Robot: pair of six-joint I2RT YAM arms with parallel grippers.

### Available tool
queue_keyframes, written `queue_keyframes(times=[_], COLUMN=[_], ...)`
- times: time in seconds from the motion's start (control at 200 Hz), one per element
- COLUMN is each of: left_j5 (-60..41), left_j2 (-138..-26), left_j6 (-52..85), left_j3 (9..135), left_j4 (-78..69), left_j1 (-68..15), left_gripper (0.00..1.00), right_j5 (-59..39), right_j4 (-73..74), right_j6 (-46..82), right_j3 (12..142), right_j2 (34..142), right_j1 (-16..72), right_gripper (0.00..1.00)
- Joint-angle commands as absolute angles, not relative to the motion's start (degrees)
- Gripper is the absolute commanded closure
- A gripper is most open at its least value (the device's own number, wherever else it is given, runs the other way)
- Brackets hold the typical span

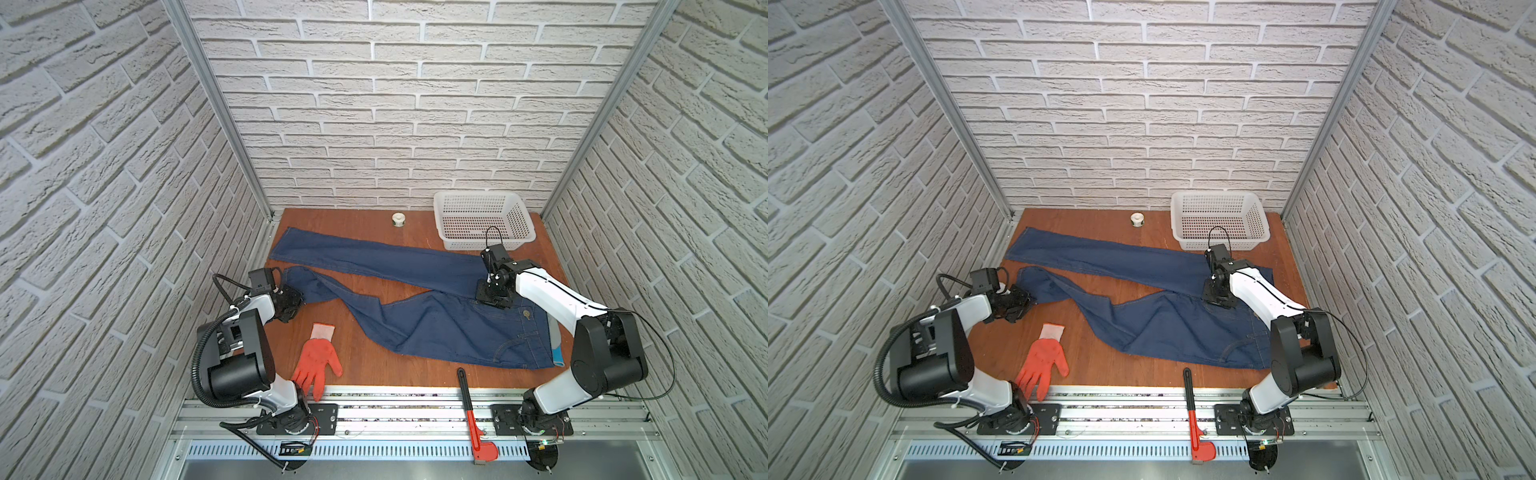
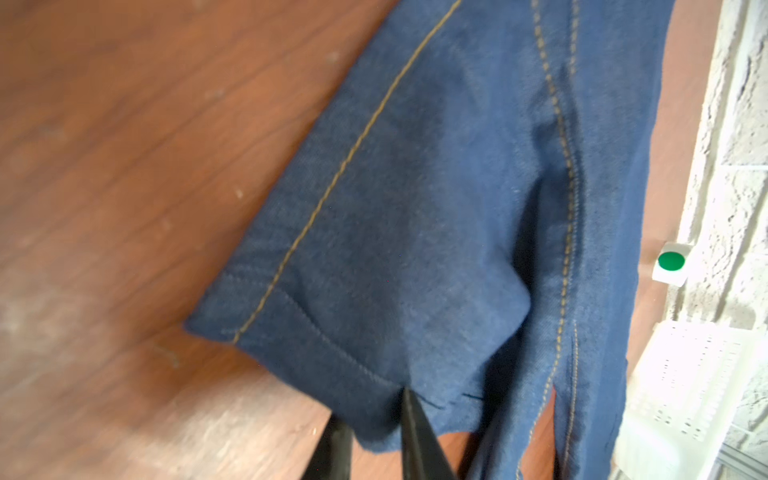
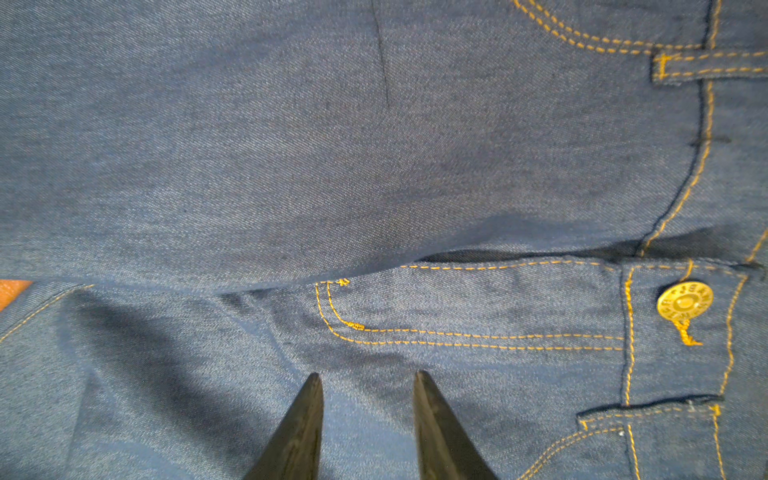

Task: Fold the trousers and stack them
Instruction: 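Grasp the leg hem nearest the robot with left gripper while right holds waistband, then pull the leg hem toward the robot with left gripper while right moves to waistband corner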

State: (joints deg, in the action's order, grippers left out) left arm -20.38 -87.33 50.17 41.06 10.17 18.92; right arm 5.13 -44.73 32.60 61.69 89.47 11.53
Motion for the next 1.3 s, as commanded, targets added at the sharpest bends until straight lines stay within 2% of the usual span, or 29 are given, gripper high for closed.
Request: queue_keyframes(times=[0.0,0.165,0.4,0.58,0.8,1.005,1.295], left_j5=[-16.46,-14.76,-13.62,-13.49,-10.95,-11.96,-9.26], left_j2=[-87.52,-85.38,-79.55,-71.47,-59.72,-58.4,-58.32], left_j6=[49.2,48.19,46.74,45.88,44.11,42.29,41.88], left_j3=[41.96,43.24,46.33,50.5,56.12,52.96,48.42], left_j4=[12.43,15.33,20.75,27.41,37.42,40.39,41.61], left_j1=[19.37,19.52,19.76,20.93,26.47,32.78,33.71], left_gripper=[0.84,0.94,1.0,1.0,1.0,1.0,0.99], right_j5=[6.28,6.37,8.66,10.17,12.52,13.97,14.66], right_j4=[-44.32,-44.61,-45.06,-45.64,-45.17,-44.79,-46.06], right_j6=[32.36,32.26,33.05,32.87,33.05,32.96,31.78], right_j3=[61.61,61.96,61.95,63.74,63.87,63.55,63.11], right_j2=[89.3,90.22,93.67,99.19,100.71,100.64,98.05], right_j1=[11.8,11.84,11.5,9.65,7.24,4.65,3.16], right_gripper=[0.62,0.62,0.62,0.63,0.67,0.7,0.71])
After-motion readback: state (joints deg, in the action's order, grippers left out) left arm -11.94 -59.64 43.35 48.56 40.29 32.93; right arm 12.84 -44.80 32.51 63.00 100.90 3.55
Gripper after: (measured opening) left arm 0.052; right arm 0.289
